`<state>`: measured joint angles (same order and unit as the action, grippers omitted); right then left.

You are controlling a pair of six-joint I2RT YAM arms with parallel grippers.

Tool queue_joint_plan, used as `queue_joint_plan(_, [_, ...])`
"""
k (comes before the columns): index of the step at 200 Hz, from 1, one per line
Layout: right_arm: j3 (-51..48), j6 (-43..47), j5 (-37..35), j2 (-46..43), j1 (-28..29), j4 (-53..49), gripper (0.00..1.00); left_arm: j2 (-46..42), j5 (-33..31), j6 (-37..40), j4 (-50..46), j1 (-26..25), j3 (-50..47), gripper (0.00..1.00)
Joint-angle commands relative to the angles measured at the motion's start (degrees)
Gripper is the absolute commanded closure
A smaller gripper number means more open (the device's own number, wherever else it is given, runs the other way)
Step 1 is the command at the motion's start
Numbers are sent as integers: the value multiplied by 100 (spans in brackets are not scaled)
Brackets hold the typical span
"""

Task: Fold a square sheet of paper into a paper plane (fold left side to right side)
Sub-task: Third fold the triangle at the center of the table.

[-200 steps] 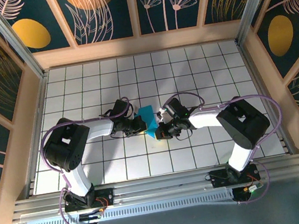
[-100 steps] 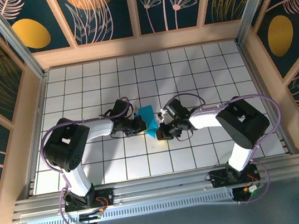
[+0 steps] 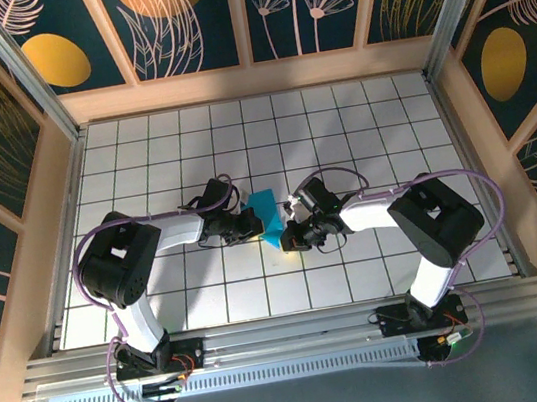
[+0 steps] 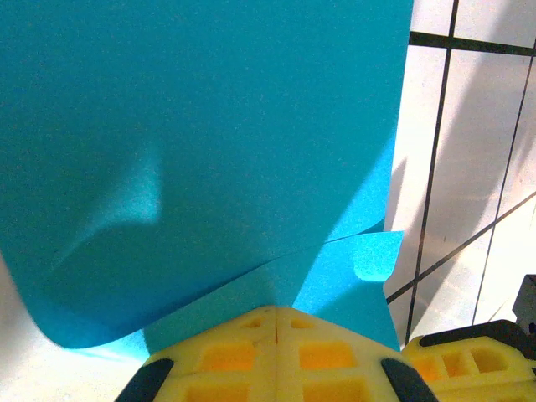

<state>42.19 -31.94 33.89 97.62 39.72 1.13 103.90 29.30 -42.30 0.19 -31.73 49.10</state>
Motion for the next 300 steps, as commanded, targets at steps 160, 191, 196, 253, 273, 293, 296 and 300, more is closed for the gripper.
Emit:
queue_joint_plan(160, [-185,-14,-417,416,-149,-729,100,-348,-599,115,-395,-7,222,90])
queue_joint_plan(191, [-161,-14,-552,446,-158,-824,100,-994,-551,145,-216,-14,109,91])
queue_joint_plan(196, [-152,-20,-581,450,-158,-852,100,-1068,-489,129,-169,-18,41,93])
queue_joint_plan(253, [-68,-129,-757,496,-160,-967,100,-1187,219,-288,711,-413,-693,97])
queue_joint_plan(273, [-63,-163,-778,508,-156,-978,100,-990,322,-408,895,-542,-700,97])
queue_joint_plan(293, [-49,-163,-803,495,-161,-996,100,-773,428,-537,1147,-576,-694,97])
queue_joint_plan(296, [-45,-163,-805,506,-158,-1004,100,-740,437,-556,1173,-580,-692,97])
queue_joint_plan(300, [-40,-155,-805,512,-159,-1009,100,-689,441,-579,1219,-579,-686,97])
